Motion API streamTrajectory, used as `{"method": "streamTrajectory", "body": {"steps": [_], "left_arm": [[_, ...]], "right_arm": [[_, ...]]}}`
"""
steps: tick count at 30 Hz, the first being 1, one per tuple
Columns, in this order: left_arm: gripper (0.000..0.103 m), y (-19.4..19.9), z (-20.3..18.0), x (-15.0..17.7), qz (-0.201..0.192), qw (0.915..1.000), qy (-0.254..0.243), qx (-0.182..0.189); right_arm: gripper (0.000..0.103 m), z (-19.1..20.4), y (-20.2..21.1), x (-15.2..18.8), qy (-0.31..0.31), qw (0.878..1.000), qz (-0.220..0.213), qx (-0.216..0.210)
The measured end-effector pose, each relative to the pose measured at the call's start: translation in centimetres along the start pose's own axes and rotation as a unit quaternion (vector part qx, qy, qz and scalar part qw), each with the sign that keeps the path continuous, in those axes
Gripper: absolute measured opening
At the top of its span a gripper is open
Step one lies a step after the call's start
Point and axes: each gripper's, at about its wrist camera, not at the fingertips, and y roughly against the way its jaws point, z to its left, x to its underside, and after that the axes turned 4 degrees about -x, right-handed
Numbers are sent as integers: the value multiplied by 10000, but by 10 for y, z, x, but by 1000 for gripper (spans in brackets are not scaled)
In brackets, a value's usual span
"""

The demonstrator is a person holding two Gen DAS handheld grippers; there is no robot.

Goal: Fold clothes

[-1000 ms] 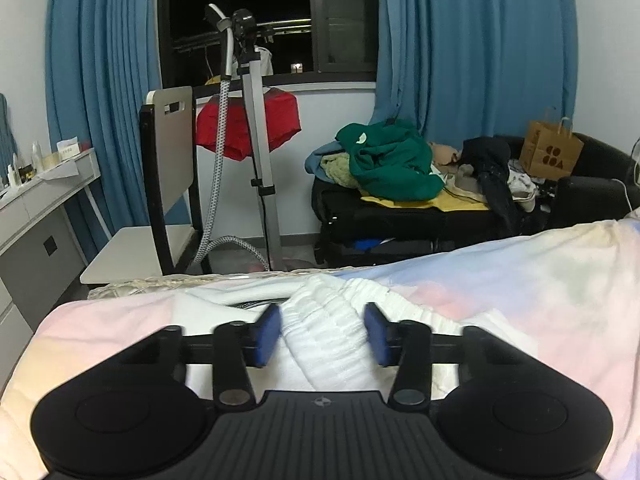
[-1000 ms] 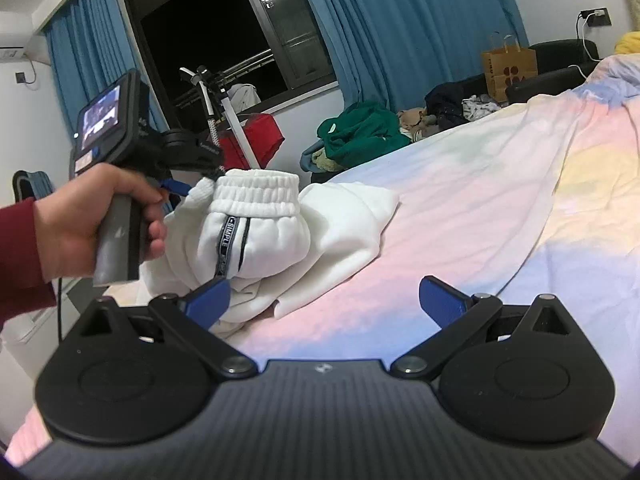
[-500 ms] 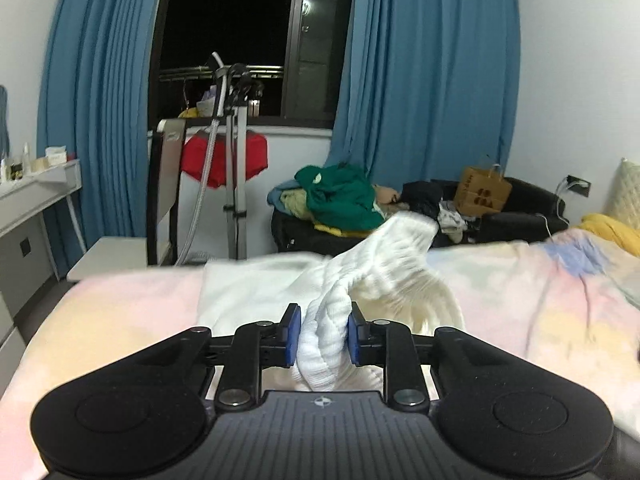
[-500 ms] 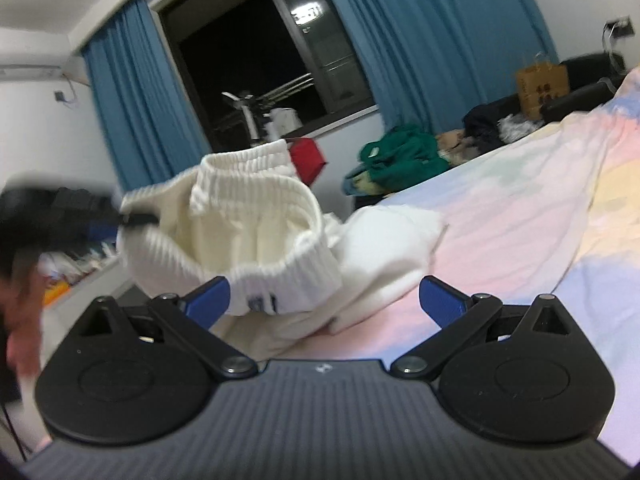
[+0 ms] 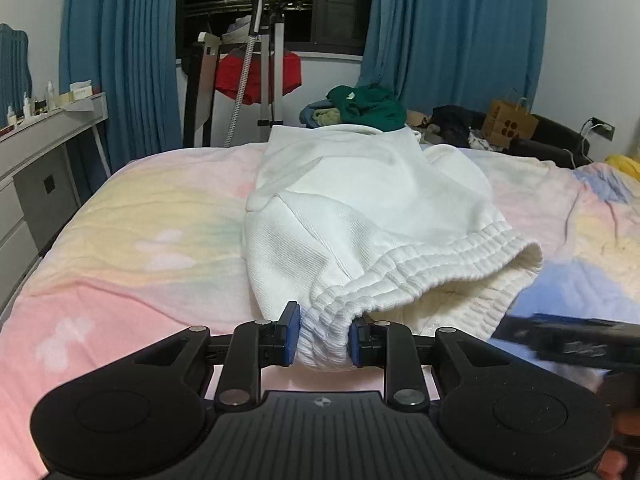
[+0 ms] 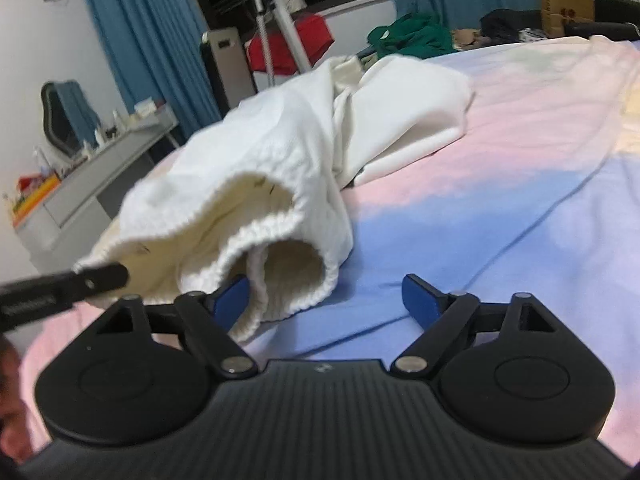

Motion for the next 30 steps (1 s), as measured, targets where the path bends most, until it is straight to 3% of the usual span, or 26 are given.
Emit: {"method": "streamTrajectory", "body": {"steps": [7,11,19,22,24,26,30], "left_arm": [[27,-2,-17,1,-87,9992,-397,-62],[28,-6,-21,0,-102,9991,-405,-78],[37,-1,-15,-3,-169,9996,-103,-190],[39,-1,-18,-3,-195,9995,-67,-256],[39,0,-21,-2,-170,9995,-57,-263],[43,5,-26,1,-170,9995,-72,-261],[65,22,-36,21,-227,9990,245,-301]], "right_arm": [[68,-4,-26,1,-13,9999,-130,-45],[37,-8,-31,-3,-268,9990,-160,-313],[28,-3,-13,-12,-600,9946,-360,-767],[28,8,-7,-11,-305,9960,-383,-749],[28,15,-9,-7,36,9982,-317,-507],[28,17,-11,-5,162,9990,-239,-356],[28,15,-9,-5,206,9992,-191,-285]]}}
